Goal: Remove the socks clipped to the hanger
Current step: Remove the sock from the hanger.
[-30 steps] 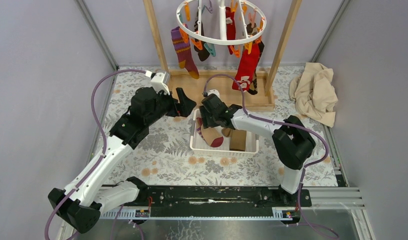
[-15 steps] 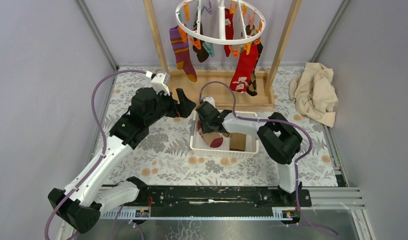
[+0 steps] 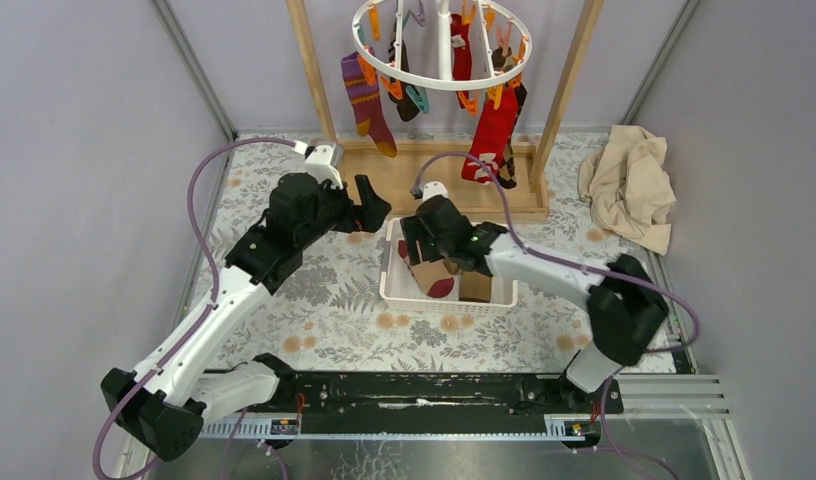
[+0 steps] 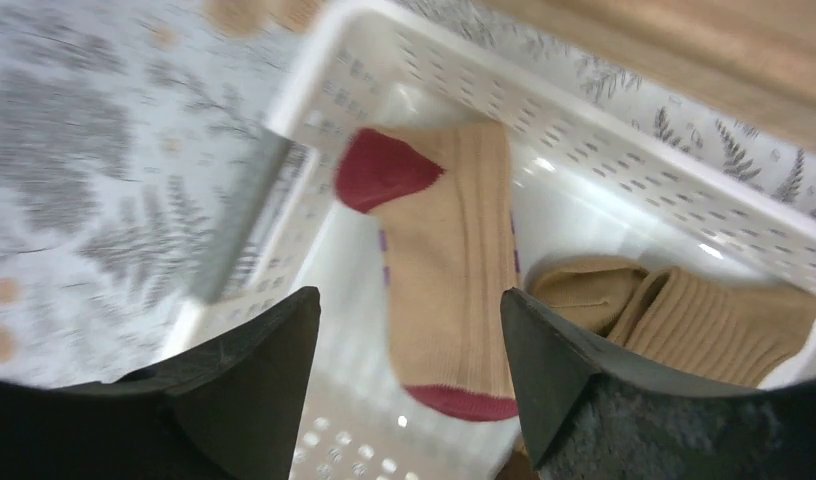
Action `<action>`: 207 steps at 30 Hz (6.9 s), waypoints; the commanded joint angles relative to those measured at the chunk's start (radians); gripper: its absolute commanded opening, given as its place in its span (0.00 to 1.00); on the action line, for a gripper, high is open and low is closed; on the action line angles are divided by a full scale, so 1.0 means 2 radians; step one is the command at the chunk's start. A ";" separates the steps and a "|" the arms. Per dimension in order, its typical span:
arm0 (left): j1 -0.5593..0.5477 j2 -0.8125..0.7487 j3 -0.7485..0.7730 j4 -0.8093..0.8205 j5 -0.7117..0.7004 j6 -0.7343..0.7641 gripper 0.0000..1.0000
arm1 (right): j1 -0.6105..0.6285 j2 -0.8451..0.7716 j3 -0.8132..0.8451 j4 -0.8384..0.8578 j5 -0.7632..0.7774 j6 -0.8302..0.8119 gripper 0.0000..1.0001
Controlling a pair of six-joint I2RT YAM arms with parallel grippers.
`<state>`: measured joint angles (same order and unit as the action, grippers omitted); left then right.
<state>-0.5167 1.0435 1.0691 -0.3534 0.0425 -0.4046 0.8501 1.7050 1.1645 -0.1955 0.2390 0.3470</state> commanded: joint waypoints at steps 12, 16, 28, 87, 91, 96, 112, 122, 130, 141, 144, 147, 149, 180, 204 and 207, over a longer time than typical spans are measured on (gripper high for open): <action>-0.003 0.066 0.024 0.050 -0.007 0.006 0.99 | -0.140 -0.230 -0.142 0.088 -0.164 0.042 0.80; -0.003 0.062 0.020 0.049 0.000 0.006 0.99 | -0.231 -0.235 -0.182 0.192 -0.268 0.068 0.78; -0.003 0.044 0.000 0.043 0.004 0.006 0.99 | -0.311 -0.147 -0.170 0.389 -0.368 0.124 0.70; -0.051 0.062 0.021 0.091 0.044 -0.022 0.99 | -0.313 -0.286 -0.205 0.367 -0.414 0.138 0.06; -0.060 0.071 0.014 0.144 0.064 -0.035 0.99 | -0.313 -0.309 -0.209 0.360 -0.454 0.160 0.06; -0.073 0.089 0.041 0.164 0.070 -0.034 0.99 | -0.313 -0.338 -0.209 0.315 -0.474 0.172 0.06; -0.102 0.169 0.061 0.271 0.089 -0.062 0.99 | -0.313 -0.371 -0.208 0.310 -0.505 0.214 0.07; -0.102 0.166 0.039 0.284 0.100 -0.074 0.99 | -0.312 -0.345 -0.224 0.403 -0.526 0.275 0.07; -0.101 0.144 0.034 0.276 0.084 -0.068 0.99 | -0.309 -0.318 -0.222 0.443 -0.528 0.305 0.07; -0.098 0.079 0.047 0.180 0.007 -0.016 0.99 | -0.250 -0.246 -0.166 0.451 -0.506 0.297 0.07; -0.092 0.061 0.044 0.152 -0.013 -0.010 0.99 | -0.227 -0.224 -0.143 0.446 -0.496 0.287 0.07; -0.082 0.038 0.039 0.131 -0.019 -0.008 0.99 | -0.204 -0.200 -0.119 0.436 -0.488 0.277 0.07; -0.077 0.027 0.037 0.116 -0.034 -0.006 0.99 | -0.191 -0.182 -0.099 0.423 -0.479 0.267 0.07; -0.051 0.145 0.201 0.132 0.017 -0.002 0.99 | -0.152 -0.205 -0.044 0.209 -0.406 0.151 0.03; -0.057 0.237 0.289 0.190 0.019 -0.006 0.98 | -0.187 -0.261 -0.029 0.135 -0.476 0.129 0.02; -0.056 0.244 0.293 0.199 0.018 0.009 0.97 | -0.188 -0.263 -0.023 0.128 -0.480 0.126 0.02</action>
<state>-0.6277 1.5124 1.6176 -0.0532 0.0925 -0.4400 0.4820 1.2167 1.0603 0.0689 -0.6765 0.6239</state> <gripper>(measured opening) 0.977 0.109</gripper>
